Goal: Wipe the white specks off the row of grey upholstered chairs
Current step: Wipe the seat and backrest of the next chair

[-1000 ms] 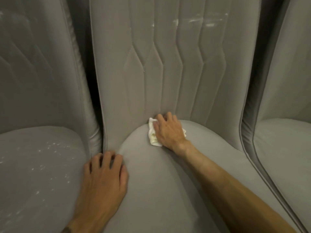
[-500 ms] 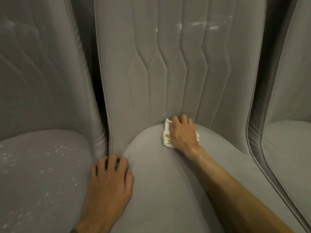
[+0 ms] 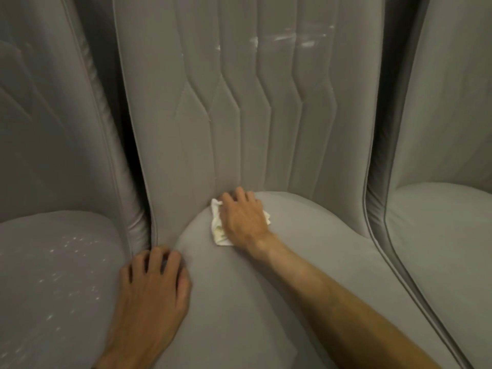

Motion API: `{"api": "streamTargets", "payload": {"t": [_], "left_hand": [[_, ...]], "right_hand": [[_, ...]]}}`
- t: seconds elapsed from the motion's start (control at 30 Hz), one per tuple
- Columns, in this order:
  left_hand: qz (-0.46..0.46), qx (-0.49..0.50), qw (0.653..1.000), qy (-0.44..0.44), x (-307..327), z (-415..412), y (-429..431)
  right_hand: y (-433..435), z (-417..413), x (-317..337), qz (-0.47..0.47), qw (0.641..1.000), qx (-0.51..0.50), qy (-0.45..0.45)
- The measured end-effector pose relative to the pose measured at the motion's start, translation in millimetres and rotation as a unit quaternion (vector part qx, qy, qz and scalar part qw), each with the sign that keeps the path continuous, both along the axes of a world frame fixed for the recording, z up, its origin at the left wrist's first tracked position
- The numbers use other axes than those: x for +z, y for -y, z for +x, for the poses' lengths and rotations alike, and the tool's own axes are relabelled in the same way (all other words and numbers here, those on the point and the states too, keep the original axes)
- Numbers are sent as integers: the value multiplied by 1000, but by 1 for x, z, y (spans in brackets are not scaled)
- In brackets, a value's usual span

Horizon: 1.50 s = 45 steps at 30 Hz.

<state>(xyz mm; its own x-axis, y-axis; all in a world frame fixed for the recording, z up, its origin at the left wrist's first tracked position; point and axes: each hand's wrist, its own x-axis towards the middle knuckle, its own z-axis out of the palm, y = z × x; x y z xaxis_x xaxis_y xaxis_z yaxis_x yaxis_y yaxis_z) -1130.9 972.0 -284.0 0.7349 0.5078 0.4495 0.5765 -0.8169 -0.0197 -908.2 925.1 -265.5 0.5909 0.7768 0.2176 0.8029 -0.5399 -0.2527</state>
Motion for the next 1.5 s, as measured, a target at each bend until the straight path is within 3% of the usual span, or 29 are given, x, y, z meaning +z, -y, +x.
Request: {"api": "streamTargets", "payload": {"t": [0.2,0.37,0.57,0.8,1.0,1.23,1.5], "left_hand": [[-10,-3,1000,0,2,0,1],[-4,-3,1000,-7,3,-1,0],[-5,-2,1000,-3,3,-1,0],[-8,-2,1000,2,2,0,0],[-19,-16,1000,-11,8,1,-1],[8,-42,999,34,52,48,-29],[133,-50,977,157,130,123,-84]], "right_hand": [[82,57,3,-28,997,-69,13],[105,51,-4,-28,991,-128,2],[78,-16,-3,-5,1000,-11,-25],[132,38,3,-15,990,-136,-21],[65,-11,6,0,997,-42,-70],[22,11,39,170,979,-63,-94],[8,70,128,343,931,-95,84]]}}
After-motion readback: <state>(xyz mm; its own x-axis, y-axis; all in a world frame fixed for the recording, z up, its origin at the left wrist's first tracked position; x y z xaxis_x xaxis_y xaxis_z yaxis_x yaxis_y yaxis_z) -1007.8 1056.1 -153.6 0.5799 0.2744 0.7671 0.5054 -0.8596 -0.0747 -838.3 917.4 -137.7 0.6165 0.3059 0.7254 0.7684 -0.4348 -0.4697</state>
